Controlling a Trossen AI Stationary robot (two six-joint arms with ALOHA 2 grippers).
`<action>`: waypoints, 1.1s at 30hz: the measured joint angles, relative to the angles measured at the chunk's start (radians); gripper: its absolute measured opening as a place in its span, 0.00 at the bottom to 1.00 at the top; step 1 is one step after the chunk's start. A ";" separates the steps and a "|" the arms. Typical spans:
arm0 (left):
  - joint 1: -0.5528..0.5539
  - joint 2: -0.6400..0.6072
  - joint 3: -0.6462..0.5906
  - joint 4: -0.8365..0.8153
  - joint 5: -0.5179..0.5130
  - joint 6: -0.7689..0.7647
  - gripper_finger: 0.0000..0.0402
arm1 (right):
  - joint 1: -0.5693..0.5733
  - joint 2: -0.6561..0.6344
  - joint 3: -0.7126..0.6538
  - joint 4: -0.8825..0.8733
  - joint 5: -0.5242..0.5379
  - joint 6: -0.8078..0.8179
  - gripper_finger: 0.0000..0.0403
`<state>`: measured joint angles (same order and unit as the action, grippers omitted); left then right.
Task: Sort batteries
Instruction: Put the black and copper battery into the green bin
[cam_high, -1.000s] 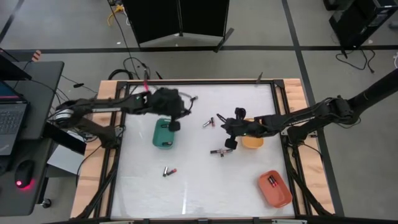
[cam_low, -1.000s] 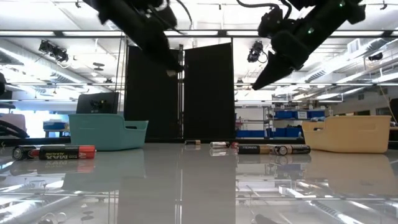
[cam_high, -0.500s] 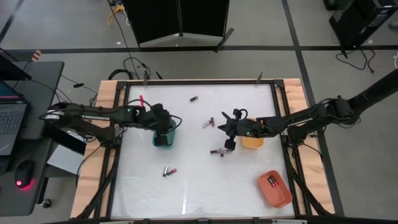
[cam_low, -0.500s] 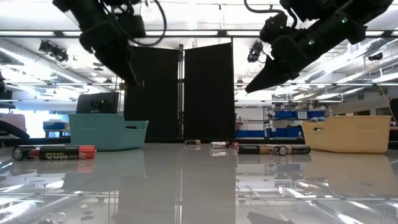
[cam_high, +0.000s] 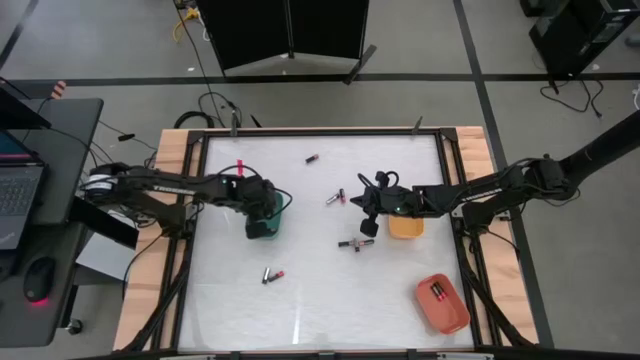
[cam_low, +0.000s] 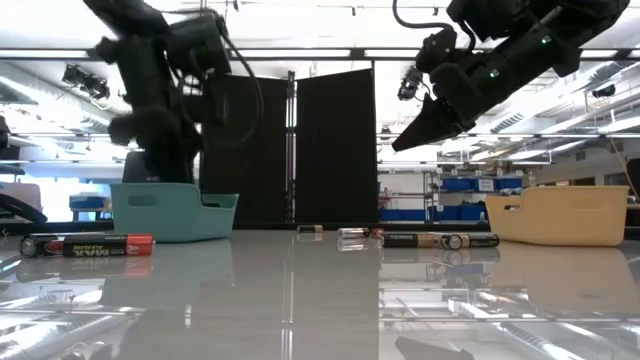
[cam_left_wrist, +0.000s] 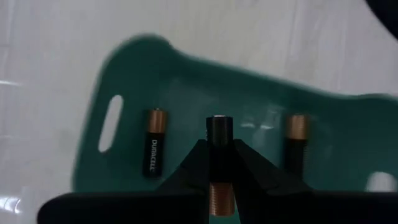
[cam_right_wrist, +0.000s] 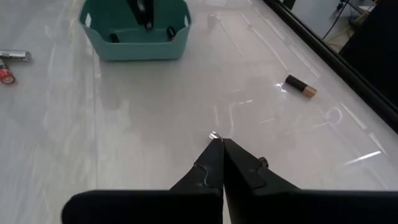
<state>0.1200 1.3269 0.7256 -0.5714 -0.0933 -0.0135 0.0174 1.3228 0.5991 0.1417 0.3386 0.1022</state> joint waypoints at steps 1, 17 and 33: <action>0.003 0.014 -0.005 0.009 0.000 0.003 0.11 | 0.000 0.000 0.000 0.000 0.000 0.001 0.02; 0.011 0.150 -0.023 0.084 0.001 0.009 0.11 | 0.001 0.000 0.000 0.000 -0.001 0.002 0.02; 0.002 0.113 0.052 0.076 -0.089 0.006 0.37 | 0.000 0.000 0.000 -0.004 -0.001 0.032 0.03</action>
<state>0.1216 1.4398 0.7778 -0.4953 -0.1822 -0.0080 0.0170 1.3228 0.5991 0.1378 0.3378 0.1341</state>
